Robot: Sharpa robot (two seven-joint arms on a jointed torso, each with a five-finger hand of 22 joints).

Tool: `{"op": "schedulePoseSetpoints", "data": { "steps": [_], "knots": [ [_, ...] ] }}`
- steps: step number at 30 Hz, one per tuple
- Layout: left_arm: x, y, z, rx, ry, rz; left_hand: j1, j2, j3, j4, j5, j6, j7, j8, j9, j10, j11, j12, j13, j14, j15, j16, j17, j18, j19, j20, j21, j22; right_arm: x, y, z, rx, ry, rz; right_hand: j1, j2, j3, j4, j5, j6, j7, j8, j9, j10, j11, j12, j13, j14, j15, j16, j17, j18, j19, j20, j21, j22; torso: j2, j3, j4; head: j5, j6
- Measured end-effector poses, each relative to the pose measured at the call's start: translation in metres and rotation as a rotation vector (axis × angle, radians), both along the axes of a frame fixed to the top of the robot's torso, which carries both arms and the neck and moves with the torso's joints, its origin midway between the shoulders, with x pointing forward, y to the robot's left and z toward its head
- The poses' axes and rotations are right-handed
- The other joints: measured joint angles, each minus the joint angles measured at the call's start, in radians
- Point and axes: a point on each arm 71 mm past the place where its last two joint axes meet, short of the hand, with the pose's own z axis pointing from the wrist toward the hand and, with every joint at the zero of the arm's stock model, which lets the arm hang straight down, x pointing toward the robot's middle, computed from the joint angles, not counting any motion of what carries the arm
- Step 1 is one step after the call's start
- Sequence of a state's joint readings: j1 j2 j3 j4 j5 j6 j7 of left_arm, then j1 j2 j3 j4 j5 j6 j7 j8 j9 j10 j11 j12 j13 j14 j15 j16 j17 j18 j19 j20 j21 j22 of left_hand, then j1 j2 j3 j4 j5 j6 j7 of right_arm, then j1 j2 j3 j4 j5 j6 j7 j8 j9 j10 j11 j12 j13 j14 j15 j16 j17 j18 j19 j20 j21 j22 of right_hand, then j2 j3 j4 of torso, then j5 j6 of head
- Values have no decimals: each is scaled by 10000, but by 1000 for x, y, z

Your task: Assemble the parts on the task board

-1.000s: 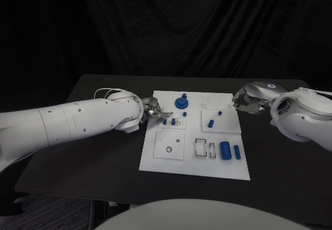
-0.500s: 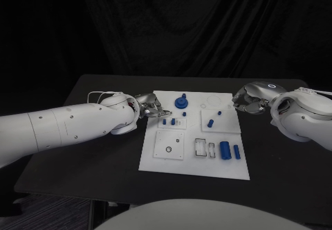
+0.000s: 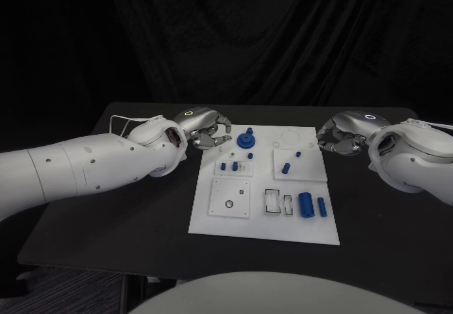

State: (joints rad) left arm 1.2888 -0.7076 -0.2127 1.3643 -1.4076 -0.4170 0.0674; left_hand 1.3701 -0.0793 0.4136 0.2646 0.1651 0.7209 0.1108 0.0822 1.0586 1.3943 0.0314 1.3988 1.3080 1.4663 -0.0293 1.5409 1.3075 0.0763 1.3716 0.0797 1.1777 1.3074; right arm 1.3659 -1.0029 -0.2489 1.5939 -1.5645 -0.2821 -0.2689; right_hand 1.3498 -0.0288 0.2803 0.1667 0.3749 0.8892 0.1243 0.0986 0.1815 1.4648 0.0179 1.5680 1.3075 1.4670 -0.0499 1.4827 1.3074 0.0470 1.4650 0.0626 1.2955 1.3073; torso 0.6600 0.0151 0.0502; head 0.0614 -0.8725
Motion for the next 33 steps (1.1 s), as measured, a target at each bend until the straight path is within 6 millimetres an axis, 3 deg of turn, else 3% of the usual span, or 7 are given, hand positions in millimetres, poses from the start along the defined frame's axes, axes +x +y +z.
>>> {"op": "schedulePoseSetpoints", "data": {
  "steps": [3, 5, 8, 12, 20, 27, 33],
  "knots": [
    [2, -6, -2, 371, 33, -606, 353, -178, 152, -151, -22, -355, 73, -165, -596, -2167, 173, -2760, -175, -16, 165, -644, 0, 1, -140, 138, -97, 0, 0, -1, 0, 0, -4, -14, 0, 0, 0, 0, 0, 0, 0, 0, 0, 0, 0, 0, 0, 0, 0, 0, 0, 0, 0, 0, 0, 0, -1, 5, 0, -21, 0],
    [3, -9, -4, 645, 36, -924, 498, -323, 163, -163, -123, -517, 51, -164, -1129, -3566, 307, -4626, -1141, -295, 312, -1195, 0, 1, -202, 201, -98, 0, 0, -1, 0, 0, -7, -18, 0, 0, 0, 0, 0, 0, 0, 0, 0, 0, 0, 0, 0, 0, 0, 0, 0, 0, 0, 0, 0, 0, -1, 8, 0, -23, 0],
    [7, -16, -7, 1096, -73, -1363, 785, -474, 13, -313, -125, -618, -204, -164, -2098, -5301, 405, -7004, -2876, -769, 333, -1903, 0, 0, -208, 207, -98, 0, 0, -1, 0, 2, -12, -21, 0, 0, 0, 0, 0, 0, 0, 0, 0, 0, 0, 0, -1, 0, 0, 0, 0, 0, 0, 0, 0, 0, 0, 12, -4, -22, 0],
    [10, -27, -8, 1532, -367, -1915, 1186, -558, -381, -706, 120, -526, -700, -164, -3334, -6807, 397, -8931, -4723, -1235, 294, -2622, -6, 1, -208, 206, -98, 0, 0, -1, 0, 6, -20, -26, 0, 0, 0, 0, 0, 0, 0, 0, 0, 0, 0, 0, -1, 0, 0, 0, 0, 0, 0, 0, 0, 0, 13, 7, -11, -14, 0],
    [14, -48, -9, 1918, -713, -2627, 1565, -571, -905, -1231, 543, -293, -1201, -164, -4792, -8042, 343, -10328, -6635, -1624, 222, -3182, -740, 0, -183, 182, -97, 0, 0, -2, 0, 51, -17, -46, 0, 0, 0, 0, 0, 0, 0, 0, 0, 0, 0, 0, -1, 0, 0, 0, 0, 0, 0, 0, 0, 0, 32, -11, -15, -68, 0],
    [17, -60, -11, 2231, -879, -2967, 1696, -510, -1258, -1410, 709, -99, -1394, -164, -5567, -8234, 366, -10506, -7454, -1802, 218, -3291, -1183, 1, -133, 131, -98, 0, 0, -1, 0, 102, -11, -53, 0, 0, 0, 0, 0, 0, 0, 0, 0, 0, 0, 0, -2, 0, 0, 0, 0, 0, 0, 0, 0, 0, 39, -15, -24, -127, 0],
    [21, -67, -13, 2466, -905, -3086, 1696, -510, -1323, -1423, 709, 122, -1290, -107, -5729, -8234, 366, -10341, -7587, -1824, 242, -3291, -1320, 1, -133, 132, -98, 0, 0, -1, 0, 135, 0, -61, 0, 0, 0, 0, 0, 0, 0, 0, 0, 0, 0, 0, 2, 0, 0, 0, 0, 0, 0, 0, 0, 0, 63, -1, -73, -105, 0]
  ]
}}
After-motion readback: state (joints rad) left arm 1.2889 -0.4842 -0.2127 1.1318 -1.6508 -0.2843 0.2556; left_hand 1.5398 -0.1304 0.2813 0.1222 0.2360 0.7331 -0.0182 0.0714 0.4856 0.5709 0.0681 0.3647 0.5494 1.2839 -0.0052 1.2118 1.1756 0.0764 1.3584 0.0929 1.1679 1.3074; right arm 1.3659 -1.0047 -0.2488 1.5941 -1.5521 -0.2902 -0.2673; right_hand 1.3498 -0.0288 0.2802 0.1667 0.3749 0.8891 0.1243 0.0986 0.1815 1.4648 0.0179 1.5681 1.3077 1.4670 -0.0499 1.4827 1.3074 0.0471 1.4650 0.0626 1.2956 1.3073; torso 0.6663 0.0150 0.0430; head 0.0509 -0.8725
